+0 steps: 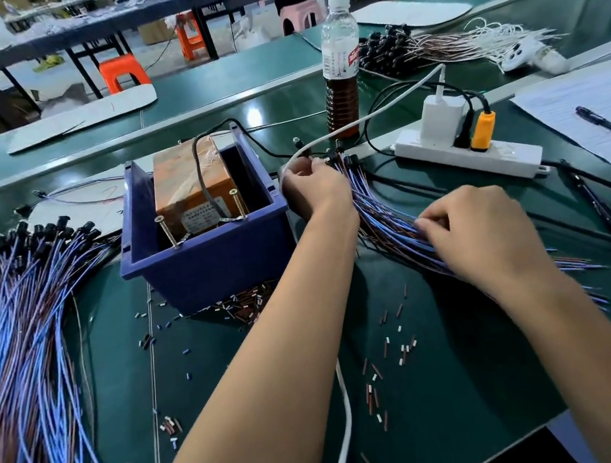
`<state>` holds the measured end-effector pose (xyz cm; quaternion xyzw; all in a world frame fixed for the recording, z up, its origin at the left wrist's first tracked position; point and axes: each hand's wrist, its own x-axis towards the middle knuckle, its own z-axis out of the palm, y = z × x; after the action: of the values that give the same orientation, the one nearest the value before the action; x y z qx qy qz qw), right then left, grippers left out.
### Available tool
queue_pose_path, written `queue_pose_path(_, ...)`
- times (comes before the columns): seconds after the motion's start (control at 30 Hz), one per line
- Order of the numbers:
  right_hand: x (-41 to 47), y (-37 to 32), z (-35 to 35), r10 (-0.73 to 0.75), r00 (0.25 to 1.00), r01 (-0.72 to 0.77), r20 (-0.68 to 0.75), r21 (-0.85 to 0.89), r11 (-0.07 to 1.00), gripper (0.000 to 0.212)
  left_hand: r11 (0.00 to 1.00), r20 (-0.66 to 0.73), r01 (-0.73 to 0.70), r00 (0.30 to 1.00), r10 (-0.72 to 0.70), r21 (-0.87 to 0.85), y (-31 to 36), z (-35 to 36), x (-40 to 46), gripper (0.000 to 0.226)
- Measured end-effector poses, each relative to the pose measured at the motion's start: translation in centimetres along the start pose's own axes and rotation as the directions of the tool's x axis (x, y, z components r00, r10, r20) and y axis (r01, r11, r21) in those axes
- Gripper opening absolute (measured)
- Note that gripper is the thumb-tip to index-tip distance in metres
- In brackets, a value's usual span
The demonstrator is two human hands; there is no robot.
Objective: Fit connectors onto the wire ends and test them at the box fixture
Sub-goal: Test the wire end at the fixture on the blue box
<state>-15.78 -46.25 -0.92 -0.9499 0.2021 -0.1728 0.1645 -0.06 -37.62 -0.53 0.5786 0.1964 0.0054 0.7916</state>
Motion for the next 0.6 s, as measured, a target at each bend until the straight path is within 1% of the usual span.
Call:
queue_pose_path(0.07, -0.5, 0.0, 1.1, 0.034, 0.995, -0.035, -0.093, -0.007, 0.999, 0.010, 0.987, -0.022, -0.055, 0.998, 0.059, 0.149, -0.6, -0.5, 0.2, 0.015)
queue_pose_path(0.13, -0.9, 0.1, 1.6, 0.052, 0.981, -0.049, -0.186, 0.021, 0.999, 0.010, 0.961, 0.020, -0.075, 0.997, 0.073, 0.265, -1.0, -1.0, 0.2, 0.003)
queue_pose_path(0.2, -1.0, 0.1, 1.8, 0.043, 0.980, -0.037, -0.196, 0.034, 0.999, 0.010, 0.930, 0.073, -0.099, 0.994, 0.078, 0.353, -0.9, -1.4, -0.1, 0.007)
queue_pose_path(0.3, -0.6, -0.2, 1.6, 0.048, 0.994, -0.043, -0.095, 0.056, 0.997, 0.024, 0.929, 0.136, -0.090, 0.990, 0.043, 0.360, 0.0, -1.9, -1.8, 0.009)
queue_pose_path(0.33, -0.5, -0.5, 1.4, 0.047, 0.995, -0.041, -0.089, 0.070, 0.997, 0.028, 0.935, 0.179, -0.076, 0.984, 0.014, 0.345, 0.4, -2.1, -2.6, 0.009)
queue_pose_path(0.4, -0.5, -1.3, 0.8, 0.019, 0.989, 0.000, -0.149, 0.125, 0.992, 0.026, 0.932, 0.295, -0.094, 0.956, -0.015, 0.351, 1.3, -3.0, -4.0, 0.009)
queue_pose_path(0.47, -0.6, -2.3, 0.0, -0.016, 0.967, 0.072, -0.254, 0.213, 0.974, 0.017, 0.902, 0.454, -0.166, 0.890, -0.037, 0.399, 2.6, -4.7, -5.3, 0.013)
queue_pose_path(0.53, -0.9, -4.1, -0.5, -0.047, 0.939, 0.160, -0.341, 0.313, 0.936, 0.011, 0.860, 0.639, -0.276, 0.766, -0.073, 0.430, 4.2, -7.4, -6.1, 0.015)
queue_pose_path(0.57, -1.1, -5.2, -0.5, -0.064, 0.930, 0.202, -0.363, 0.357, 0.912, 0.011, 0.837, 0.714, -0.334, 0.694, -0.094, 0.434, 5.0, -8.8, -6.3, 0.015)
queue_pose_path(0.6, -1.3, -6.3, -0.4, -0.088, 0.927, 0.240, -0.365, 0.393, 0.888, 0.012, 0.815, 0.758, -0.376, 0.642, -0.114, 0.441, 5.7, -10.3, -6.5, 0.016)
